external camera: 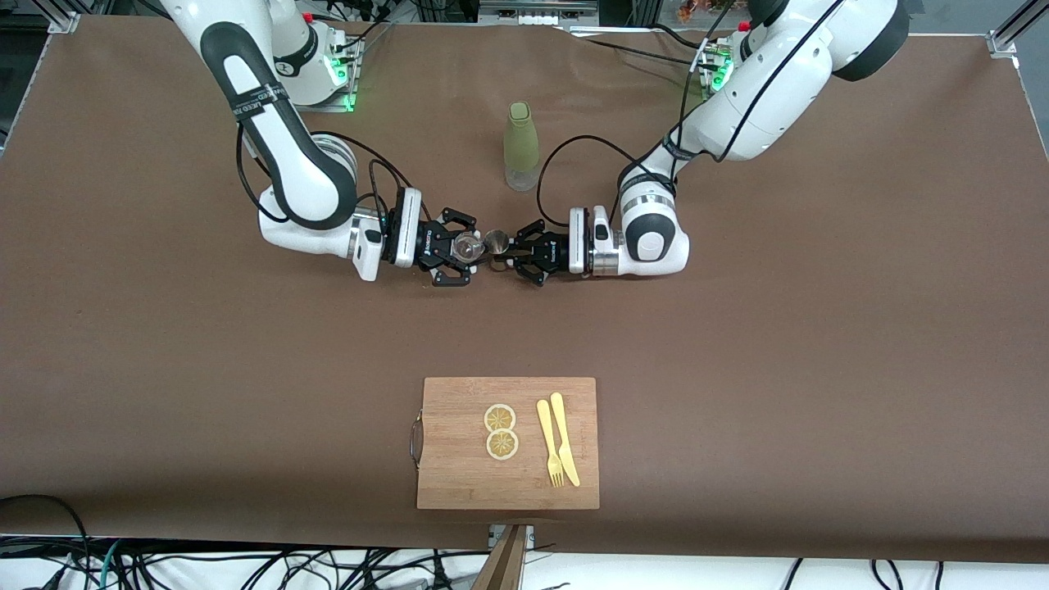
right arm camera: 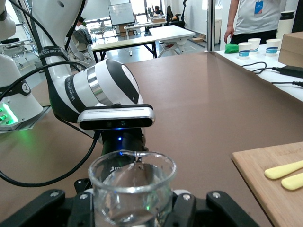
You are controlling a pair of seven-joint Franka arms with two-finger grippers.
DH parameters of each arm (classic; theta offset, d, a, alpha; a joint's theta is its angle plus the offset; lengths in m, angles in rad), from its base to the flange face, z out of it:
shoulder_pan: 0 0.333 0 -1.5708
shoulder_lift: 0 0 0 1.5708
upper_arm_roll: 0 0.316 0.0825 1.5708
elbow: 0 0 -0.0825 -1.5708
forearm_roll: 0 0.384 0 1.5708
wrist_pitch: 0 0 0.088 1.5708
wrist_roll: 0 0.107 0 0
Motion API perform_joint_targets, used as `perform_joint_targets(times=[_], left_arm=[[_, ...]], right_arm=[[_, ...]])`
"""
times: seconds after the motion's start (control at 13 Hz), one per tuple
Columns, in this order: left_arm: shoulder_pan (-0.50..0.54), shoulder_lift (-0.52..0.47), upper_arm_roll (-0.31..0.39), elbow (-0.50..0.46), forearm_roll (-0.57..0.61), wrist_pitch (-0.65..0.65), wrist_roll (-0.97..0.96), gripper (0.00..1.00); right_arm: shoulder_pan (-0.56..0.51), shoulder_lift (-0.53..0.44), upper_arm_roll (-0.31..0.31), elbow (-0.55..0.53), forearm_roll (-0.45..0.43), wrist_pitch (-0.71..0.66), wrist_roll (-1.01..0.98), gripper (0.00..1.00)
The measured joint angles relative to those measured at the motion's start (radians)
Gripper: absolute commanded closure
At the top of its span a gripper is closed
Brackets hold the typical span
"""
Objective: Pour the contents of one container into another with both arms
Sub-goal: 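Bring the beaker above the jigger, moving both grippers toward each other, then tilt the beaker with the right gripper, pouring liquid into the jigger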
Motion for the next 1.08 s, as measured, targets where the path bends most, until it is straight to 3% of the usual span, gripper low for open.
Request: perform_joint_targets(times=[0.62, 1.08], left_arm=[[-0.02, 0.054, 0.001, 0.067, -0.015, 0.002, 0.003, 1.0], [-0.045, 0.055, 0.001, 0.074, -0.063, 0.029, 0.003, 1.0]], right_arm=[[-0.001, -0.082, -0.003, -0.139, -0.001, 0.03, -0.051, 0.78], [0.004, -0.092, 0.007, -0.155, -0.002, 0.09, -0.054, 0.78]])
